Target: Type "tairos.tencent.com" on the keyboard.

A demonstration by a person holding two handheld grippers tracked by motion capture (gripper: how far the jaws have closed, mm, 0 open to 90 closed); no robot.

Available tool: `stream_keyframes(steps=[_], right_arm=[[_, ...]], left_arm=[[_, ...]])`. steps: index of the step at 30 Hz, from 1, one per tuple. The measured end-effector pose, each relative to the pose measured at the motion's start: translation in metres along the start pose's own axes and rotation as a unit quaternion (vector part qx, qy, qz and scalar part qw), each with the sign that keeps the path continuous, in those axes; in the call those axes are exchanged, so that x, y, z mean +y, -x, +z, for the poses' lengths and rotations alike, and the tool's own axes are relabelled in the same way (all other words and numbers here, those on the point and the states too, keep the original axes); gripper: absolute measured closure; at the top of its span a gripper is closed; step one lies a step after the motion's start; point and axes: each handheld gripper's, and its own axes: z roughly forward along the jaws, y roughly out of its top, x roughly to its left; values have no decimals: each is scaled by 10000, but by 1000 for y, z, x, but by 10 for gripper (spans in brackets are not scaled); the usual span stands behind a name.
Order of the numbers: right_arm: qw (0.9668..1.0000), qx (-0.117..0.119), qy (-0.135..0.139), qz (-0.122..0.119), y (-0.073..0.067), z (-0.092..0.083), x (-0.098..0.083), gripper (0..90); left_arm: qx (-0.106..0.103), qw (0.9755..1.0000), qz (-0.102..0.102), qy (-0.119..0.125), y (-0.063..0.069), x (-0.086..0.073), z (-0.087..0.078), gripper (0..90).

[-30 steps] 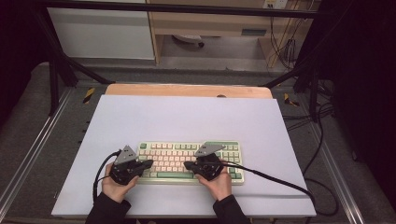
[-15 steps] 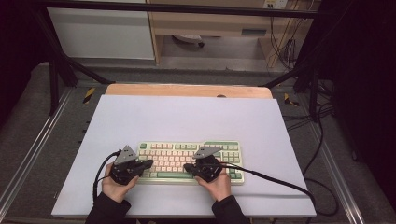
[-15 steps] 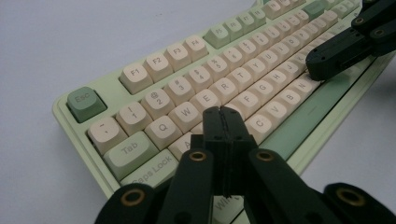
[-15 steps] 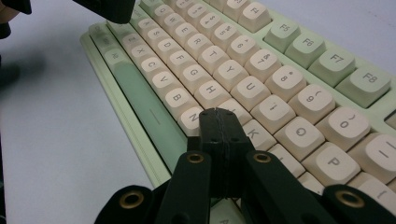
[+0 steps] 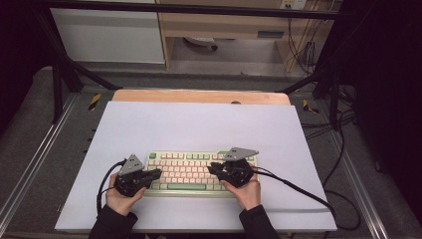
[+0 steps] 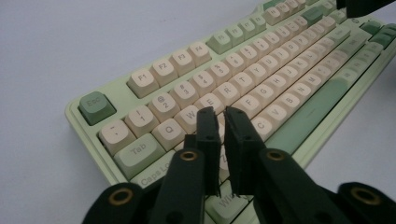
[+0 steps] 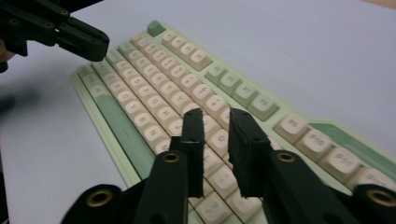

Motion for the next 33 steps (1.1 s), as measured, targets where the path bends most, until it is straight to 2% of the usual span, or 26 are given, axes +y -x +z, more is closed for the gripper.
stream_keyframes(steps=[3,6,12,16,21,24,29,33], right_arm=[[9999,-21,50,89,9,-12,-3,693],[9997,-142,5,179,17,-21,-9,599],[9989,-377,-29,274,31,-36,-22,378],[9982,-470,17,377,42,-48,-32,230],[9970,-532,47,557,57,-62,-46,107],[9961,-553,-42,686,65,-68,-54,53],[9948,-661,8,778,73,-79,-70,14],[9944,-660,-33,820,78,-85,-82,5]], left_arm=[[46,10000,58,-18,-1,1,-2,721],[95,9999,70,-28,-3,2,-4,603],[130,9999,92,-49,-9,-1,-9,362],[184,9997,105,-87,-15,-8,-14,254],[245,9996,59,-83,-25,-17,-21,151],[299,9995,2,-116,-30,-22,-25,73],[301,9994,0,-156,-38,-33,-32,57],[316,9994,-9,-111,-42,-43,-37,59]])
